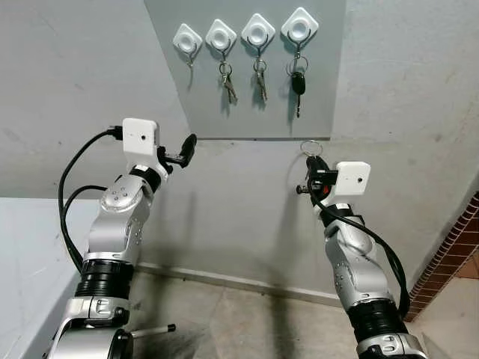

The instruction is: Hang keys on a hook

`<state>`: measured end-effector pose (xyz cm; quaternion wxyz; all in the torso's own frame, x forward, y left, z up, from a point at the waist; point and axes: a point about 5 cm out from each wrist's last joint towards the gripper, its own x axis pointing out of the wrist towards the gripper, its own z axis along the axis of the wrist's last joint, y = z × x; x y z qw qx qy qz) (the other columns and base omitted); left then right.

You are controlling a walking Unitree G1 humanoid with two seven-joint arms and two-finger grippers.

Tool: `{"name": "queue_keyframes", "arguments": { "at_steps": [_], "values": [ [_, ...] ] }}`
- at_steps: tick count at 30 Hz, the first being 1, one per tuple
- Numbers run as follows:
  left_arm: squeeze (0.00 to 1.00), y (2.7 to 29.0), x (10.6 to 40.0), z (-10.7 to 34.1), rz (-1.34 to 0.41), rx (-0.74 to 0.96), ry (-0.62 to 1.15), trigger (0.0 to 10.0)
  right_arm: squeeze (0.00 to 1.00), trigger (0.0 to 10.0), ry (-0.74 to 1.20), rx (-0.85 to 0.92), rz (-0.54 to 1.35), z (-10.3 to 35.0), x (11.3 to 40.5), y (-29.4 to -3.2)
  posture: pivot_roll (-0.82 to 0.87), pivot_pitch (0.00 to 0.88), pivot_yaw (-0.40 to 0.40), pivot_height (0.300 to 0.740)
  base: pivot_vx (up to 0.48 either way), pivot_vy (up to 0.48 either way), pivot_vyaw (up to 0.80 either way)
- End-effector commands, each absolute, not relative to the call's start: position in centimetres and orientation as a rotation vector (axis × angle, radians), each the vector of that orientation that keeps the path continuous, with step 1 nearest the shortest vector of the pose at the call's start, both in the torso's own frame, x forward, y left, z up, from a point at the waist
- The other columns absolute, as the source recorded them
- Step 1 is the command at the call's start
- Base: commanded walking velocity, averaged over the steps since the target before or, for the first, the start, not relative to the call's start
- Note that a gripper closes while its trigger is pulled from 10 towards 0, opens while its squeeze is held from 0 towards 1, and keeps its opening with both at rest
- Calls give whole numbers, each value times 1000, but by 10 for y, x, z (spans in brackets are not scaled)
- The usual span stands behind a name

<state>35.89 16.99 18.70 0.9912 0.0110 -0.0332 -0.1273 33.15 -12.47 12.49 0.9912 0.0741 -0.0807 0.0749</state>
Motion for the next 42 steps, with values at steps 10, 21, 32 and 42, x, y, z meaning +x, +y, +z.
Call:
{"name": "queue_keyframes", "arguments": {
  "at_steps": [10,21,32,42],
  "values": [
    [0,171,355,185,-246,21,-78,10000,0,10000,-164,158,171,125,330,-118,59,0,157,740,0,0,0],
    [0,160,353,169,-235,-41,-88,10000,0,10000,-180,214,150,140,340,-123,39,0,39,740,0,0,0],
    [0,162,359,188,-155,-115,-163,10000,0,10000,-226,164,129,152,340,-139,-6,0,53,740,0,0,0],
    [0,156,357,194,-139,-145,-199,10000,0,10000,-288,131,102,170,340,-148,-13,0,29,740,0,0,0]
  ]
}}
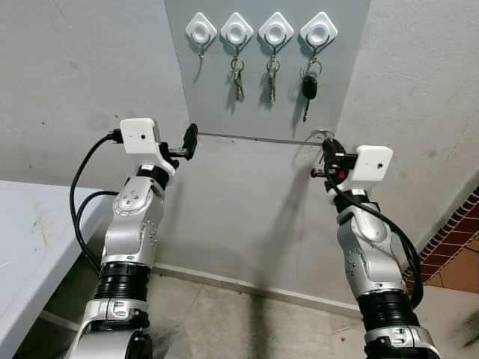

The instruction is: Hang keys on a hook

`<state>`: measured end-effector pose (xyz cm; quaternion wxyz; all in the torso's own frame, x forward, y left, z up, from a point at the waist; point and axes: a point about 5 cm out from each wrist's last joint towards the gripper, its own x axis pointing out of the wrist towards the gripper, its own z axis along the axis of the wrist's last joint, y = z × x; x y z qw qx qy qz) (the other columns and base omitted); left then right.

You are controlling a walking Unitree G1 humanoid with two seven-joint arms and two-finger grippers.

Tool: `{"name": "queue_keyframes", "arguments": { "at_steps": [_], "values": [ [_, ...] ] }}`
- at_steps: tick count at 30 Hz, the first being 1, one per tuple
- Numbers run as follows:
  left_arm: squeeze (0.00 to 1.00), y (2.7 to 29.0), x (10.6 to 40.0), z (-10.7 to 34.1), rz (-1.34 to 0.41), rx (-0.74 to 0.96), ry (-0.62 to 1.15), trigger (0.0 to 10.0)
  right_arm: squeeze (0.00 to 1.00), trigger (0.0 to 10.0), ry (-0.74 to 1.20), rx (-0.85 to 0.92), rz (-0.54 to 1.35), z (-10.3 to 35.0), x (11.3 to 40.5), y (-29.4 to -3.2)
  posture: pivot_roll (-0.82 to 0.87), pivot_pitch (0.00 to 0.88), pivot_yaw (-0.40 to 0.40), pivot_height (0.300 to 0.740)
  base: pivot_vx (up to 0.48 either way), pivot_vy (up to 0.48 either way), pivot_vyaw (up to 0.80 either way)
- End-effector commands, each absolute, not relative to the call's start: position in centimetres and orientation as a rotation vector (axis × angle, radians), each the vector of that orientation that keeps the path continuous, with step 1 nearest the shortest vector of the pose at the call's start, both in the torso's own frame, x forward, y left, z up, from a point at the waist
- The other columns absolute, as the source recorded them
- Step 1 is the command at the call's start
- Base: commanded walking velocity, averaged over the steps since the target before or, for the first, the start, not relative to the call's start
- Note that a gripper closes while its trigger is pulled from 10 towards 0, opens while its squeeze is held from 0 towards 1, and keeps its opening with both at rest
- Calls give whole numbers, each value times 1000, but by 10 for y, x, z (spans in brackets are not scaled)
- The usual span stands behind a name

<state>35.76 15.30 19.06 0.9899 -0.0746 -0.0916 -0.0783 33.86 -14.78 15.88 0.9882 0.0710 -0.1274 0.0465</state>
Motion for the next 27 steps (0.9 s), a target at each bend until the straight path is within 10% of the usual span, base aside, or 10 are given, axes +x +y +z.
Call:
{"name": "queue_keyframes", "arguments": {
  "at_steps": [1,27],
  "values": [
    [0,156,357,195,-139,-147,-202,10000,0,10000,-298,125,105,173,340,-149,-14,0,27,740,0,0,0],
    [0,161,362,206,-132,-135,-224,10000,0,10000,-319,107,123,182,344,-147,-5,0,60,740,0,0,0]
  ]
}}
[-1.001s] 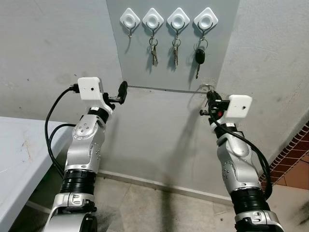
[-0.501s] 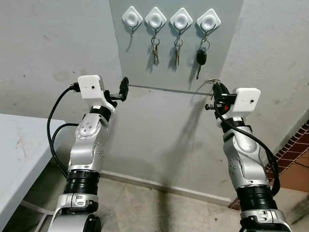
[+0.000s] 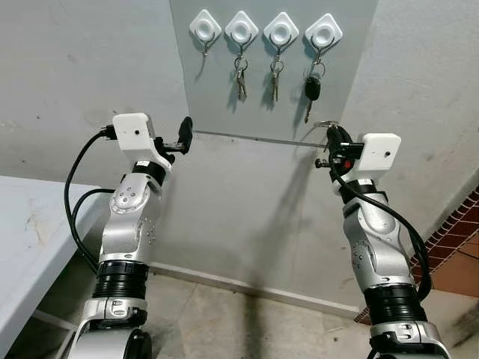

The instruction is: Hang keys on a hook

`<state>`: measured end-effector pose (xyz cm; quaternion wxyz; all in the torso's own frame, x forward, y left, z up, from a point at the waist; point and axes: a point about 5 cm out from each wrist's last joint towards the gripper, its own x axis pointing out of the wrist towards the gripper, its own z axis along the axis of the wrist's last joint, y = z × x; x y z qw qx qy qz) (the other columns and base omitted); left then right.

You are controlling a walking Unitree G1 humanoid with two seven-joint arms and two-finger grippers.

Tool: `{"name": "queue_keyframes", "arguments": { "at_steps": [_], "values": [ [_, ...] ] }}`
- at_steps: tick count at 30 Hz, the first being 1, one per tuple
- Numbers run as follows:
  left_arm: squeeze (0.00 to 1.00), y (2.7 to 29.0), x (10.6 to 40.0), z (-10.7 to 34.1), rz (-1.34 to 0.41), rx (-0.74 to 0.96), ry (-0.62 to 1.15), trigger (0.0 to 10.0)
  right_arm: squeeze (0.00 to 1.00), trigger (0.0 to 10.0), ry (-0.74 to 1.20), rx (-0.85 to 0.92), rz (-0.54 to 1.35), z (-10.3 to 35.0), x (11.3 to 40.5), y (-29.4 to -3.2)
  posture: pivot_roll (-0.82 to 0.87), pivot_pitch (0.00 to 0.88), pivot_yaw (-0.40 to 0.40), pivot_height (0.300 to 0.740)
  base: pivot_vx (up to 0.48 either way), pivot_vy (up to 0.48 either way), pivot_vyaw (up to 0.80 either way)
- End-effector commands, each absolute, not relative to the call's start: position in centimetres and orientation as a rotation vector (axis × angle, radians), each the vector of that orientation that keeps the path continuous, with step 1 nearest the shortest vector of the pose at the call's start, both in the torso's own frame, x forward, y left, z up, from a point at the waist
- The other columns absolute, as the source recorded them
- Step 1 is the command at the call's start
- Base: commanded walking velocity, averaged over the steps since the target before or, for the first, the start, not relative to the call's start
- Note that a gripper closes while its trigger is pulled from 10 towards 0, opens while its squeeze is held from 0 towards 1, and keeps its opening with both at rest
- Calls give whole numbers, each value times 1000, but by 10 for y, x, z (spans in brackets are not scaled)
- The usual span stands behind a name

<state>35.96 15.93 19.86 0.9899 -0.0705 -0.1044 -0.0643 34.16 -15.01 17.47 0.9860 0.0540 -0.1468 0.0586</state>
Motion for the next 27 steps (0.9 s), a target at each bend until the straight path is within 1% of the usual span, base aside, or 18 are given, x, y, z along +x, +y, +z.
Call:
{"name": "queue_keyframes", "arguments": {
  "at_steps": [1,6,10,12,17,26,27],
  "values": [
    [0,160,362,205,-131,-134,-221,10000,0,10000,-322,105,122,183,344,-148,-10,0,57,740,0,0,0],
    [0,159,363,203,-124,-146,-216,10000,0,10000,-318,92,126,182,342,-151,-14,0,47,740,0,0,0],
    [0,158,361,200,-118,-153,-213,10000,0,10000,-288,45,198,177,338,-147,-11,0,35,740,0,0,0],
    [0,158,360,200,-118,-154,-212,10000,0,10000,-273,42,206,174,337,-147,-10,0,32,740,0,0,0],
    [0,158,358,199,-116,-162,-216,10000,0,10000,-290,34,214,175,330,-150,-15,0,25,740,0,0,0],
    [0,155,357,195,-129,-167,-203,10000,0,10000,-300,28,198,178,328,-157,-29,0,31,740,0,0,0],
    [0,154,358,195,-132,-166,-203,10000,0,10000,-301,29,196,178,329,-157,-38,0,45,740,0,0,0]
  ]
}}
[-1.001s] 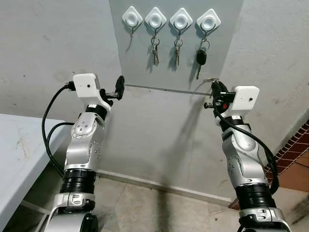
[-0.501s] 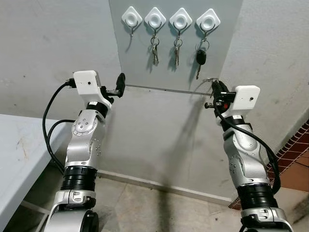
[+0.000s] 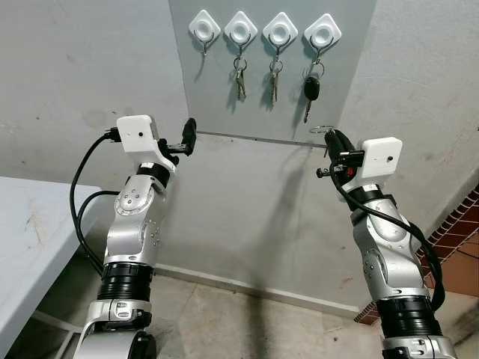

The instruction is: Hang keys on a hook

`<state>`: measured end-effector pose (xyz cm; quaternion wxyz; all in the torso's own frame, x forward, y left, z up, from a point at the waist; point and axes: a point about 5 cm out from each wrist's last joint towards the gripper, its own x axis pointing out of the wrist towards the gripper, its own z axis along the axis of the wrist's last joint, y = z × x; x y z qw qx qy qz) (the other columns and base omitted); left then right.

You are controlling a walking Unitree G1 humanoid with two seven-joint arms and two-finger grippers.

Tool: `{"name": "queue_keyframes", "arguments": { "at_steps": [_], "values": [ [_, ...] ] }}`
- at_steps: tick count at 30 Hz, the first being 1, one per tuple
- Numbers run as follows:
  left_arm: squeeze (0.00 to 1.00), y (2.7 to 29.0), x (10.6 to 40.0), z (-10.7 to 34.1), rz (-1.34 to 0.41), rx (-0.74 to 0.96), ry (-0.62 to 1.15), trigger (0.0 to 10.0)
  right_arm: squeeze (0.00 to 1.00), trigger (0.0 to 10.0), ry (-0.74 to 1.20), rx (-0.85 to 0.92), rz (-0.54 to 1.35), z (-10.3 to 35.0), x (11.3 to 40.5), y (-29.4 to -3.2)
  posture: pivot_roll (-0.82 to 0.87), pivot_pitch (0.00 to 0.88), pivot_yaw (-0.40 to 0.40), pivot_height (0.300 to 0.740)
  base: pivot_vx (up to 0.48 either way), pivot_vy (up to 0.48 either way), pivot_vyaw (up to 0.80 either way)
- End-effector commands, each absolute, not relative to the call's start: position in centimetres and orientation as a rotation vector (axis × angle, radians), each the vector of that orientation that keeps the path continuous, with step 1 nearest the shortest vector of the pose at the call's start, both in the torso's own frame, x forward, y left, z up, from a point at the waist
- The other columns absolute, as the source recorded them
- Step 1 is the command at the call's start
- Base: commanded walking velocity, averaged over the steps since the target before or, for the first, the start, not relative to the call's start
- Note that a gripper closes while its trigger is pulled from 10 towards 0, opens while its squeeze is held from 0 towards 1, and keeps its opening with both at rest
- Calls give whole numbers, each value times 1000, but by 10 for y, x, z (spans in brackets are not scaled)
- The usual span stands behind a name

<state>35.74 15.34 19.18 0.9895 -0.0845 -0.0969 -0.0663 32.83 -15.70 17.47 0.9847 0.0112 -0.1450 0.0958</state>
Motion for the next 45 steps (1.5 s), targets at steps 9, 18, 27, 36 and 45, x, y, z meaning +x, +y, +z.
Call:
{"name": "queue_keyframes", "arguments": {
  "at_steps": [9,18,27,36,45],
  "values": [
    [0,145,363,196,-179,-167,-190,10000,0,10000,-310,31,149,180,321,-164,-94,0,83,740,0,0,0],
    [0,132,368,198,-221,-182,-187,10000,0,10000,-311,20,103,179,315,-175,-142,0,102,740,0,0,0],
    [0,123,372,200,-250,-190,-188,10000,0,10000,-316,15,91,182,313,-177,-157,0,95,740,0,0,0],
    [0,126,371,202,-247,-191,-206,10000,0,10000,-398,99,113,199,312,-172,-143,0,76,740,0,0,0],
    [0,130,364,204,-231,-199,-230,10000,0,10000,-482,106,141,216,309,-170,-114,0,50,740,0,0,0]
  ]
}}
